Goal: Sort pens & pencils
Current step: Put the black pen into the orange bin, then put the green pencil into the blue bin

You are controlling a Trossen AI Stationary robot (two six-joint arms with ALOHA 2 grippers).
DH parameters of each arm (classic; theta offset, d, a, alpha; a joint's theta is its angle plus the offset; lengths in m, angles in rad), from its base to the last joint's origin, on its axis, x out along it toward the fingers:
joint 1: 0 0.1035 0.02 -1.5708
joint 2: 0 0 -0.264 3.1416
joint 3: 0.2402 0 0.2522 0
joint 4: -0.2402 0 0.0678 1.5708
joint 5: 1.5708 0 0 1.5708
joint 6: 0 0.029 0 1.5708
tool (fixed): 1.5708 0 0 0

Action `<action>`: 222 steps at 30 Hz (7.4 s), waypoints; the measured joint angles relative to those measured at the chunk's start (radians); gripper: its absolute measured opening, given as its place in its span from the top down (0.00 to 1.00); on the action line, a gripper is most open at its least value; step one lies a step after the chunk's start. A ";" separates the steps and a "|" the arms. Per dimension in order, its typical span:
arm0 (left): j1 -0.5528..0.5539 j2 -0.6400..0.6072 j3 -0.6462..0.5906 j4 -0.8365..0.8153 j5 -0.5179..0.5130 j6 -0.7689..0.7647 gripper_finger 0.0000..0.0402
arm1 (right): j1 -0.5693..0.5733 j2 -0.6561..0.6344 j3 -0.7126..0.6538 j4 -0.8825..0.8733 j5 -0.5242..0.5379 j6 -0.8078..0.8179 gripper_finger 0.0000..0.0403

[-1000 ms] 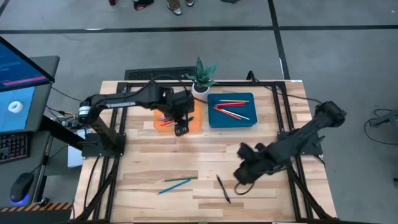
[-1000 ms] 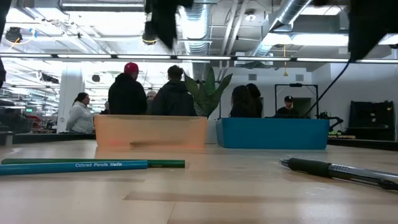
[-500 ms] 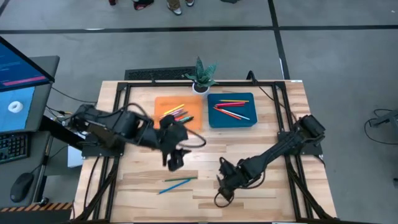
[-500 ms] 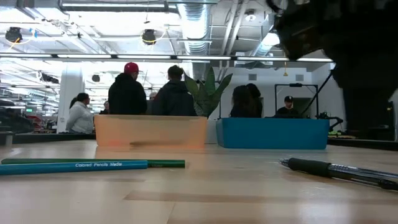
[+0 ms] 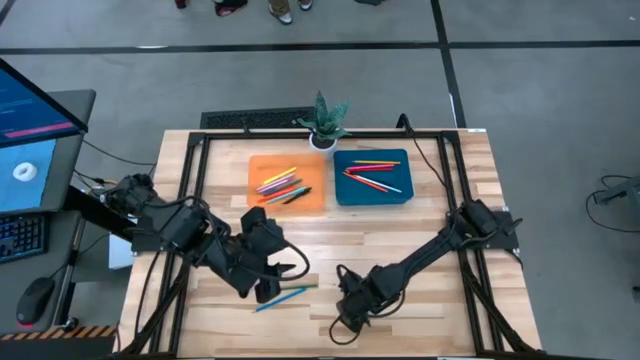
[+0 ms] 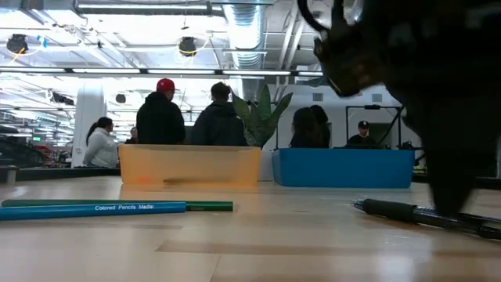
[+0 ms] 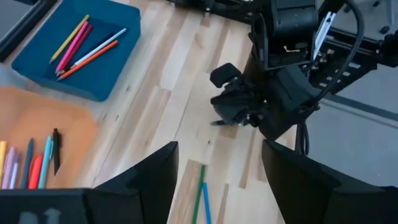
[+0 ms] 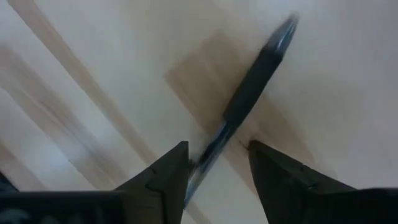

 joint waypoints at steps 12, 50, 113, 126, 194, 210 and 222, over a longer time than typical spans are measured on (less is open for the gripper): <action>-0.002 0.000 0.000 -0.023 -0.012 0.016 0.45 | -0.005 0.022 0.004 -0.061 -0.064 -0.045 0.85; -0.010 -0.013 -0.001 0.576 -0.302 0.380 0.45 | 0.086 -0.825 -0.002 0.178 0.653 -0.513 0.90; 0.371 0.084 -0.001 1.020 0.365 0.562 0.94 | -0.022 -0.840 -0.001 0.453 0.616 -0.916 0.86; 0.387 -0.081 0.001 0.646 0.095 0.707 0.94 | 0.070 -0.935 0.042 0.422 0.660 -0.957 0.50; 0.654 -0.237 -0.461 0.226 0.371 0.522 0.56 | 0.140 -0.997 0.041 0.126 0.769 -0.870 0.61; 0.123 -0.241 -0.970 0.535 0.286 0.061 0.56 | 0.140 -0.960 0.040 0.076 0.765 -0.771 0.61; 0.039 -0.093 -1.051 0.653 0.384 0.056 0.56 | 0.135 -0.954 0.040 0.075 0.746 -0.727 0.62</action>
